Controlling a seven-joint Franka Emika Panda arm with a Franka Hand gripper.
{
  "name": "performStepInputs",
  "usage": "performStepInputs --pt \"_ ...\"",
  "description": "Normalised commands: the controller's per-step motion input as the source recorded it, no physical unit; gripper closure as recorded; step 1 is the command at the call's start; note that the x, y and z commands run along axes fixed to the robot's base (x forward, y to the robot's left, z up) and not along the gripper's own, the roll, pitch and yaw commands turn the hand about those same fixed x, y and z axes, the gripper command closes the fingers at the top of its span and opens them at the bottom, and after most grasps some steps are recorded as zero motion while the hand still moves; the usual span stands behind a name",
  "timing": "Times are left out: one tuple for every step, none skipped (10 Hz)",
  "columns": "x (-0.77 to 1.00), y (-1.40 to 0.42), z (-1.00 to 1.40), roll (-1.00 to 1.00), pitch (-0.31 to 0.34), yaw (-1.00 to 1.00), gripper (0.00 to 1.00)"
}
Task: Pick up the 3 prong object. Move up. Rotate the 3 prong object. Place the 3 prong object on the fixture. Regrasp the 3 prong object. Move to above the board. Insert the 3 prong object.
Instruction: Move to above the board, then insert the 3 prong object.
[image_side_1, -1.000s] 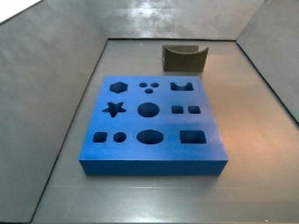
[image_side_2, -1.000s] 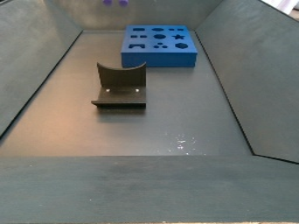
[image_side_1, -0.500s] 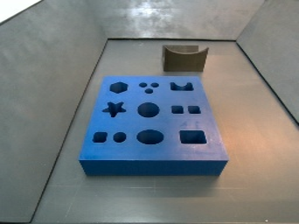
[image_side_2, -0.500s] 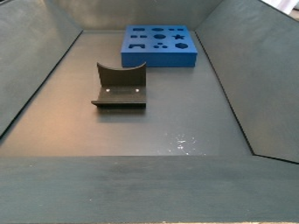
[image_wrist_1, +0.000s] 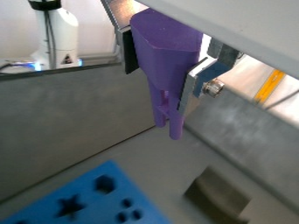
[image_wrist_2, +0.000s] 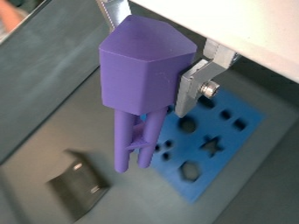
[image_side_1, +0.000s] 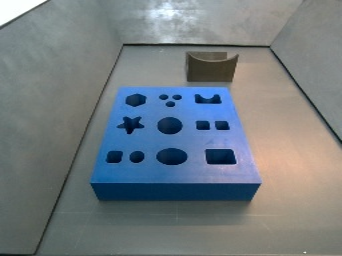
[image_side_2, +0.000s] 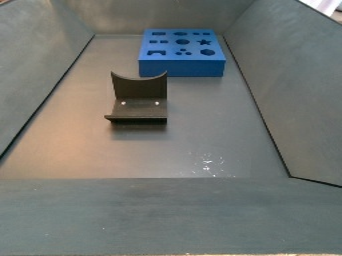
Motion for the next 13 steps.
performStepInputs --pt "-0.09 -0.02 0.02 -1.00 0.038 -0.14 1.00" --pt "-0.06 0.02 0.01 -1.00 0.035 -0.13 1.00" --pt "-0.05 0.01 0.01 -0.87 0.029 -0.11 1.00" --pt "-0.05 0.02 0.00 -0.57 0.009 -0.05 1.00" --pt "-0.04 0.02 0.00 -0.39 -0.007 -0.04 1.00" --pt "-0.04 0.01 0.00 -0.24 -0.014 -0.02 1.00" --pt "0.09 0.15 -0.53 -0.11 0.000 0.15 1.00" --pt "0.00 0.18 -0.52 -0.32 0.019 0.24 1.00" --pt "0.00 0.14 -0.41 -0.37 0.057 0.21 1.00" --pt "0.00 0.08 -0.34 -0.40 0.031 0.16 1.00" --pt "0.03 0.10 -0.35 -0.40 -0.019 0.05 1.00" --pt "0.35 0.15 -0.41 -0.26 0.031 -0.18 1.00" --pt "0.49 0.14 -0.35 -0.17 0.160 -0.53 1.00"
